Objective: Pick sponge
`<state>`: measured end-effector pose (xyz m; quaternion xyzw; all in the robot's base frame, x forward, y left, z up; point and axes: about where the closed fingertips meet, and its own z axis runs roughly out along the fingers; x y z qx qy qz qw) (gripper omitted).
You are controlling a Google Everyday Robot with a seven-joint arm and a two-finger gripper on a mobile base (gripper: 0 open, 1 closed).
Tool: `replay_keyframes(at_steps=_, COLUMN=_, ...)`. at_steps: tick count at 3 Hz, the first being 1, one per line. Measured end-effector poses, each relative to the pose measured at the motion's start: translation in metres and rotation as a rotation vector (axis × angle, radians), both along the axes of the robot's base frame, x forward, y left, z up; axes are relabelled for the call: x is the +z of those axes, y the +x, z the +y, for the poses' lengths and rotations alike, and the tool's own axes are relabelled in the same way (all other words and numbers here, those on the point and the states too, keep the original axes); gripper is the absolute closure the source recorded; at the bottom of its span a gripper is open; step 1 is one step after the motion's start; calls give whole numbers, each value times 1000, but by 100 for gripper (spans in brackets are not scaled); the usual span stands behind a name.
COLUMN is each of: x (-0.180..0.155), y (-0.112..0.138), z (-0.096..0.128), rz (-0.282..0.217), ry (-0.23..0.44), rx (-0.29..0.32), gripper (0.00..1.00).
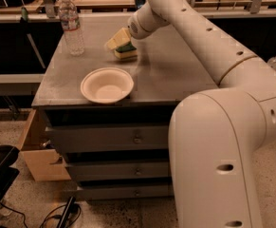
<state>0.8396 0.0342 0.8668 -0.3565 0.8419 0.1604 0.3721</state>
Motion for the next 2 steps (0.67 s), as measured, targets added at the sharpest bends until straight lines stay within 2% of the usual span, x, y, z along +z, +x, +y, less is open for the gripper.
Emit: replay_keyframes(at_steps=2, x=-48, y=-13, z=10, rz=89, ry=22, rx=27, gripper=40)
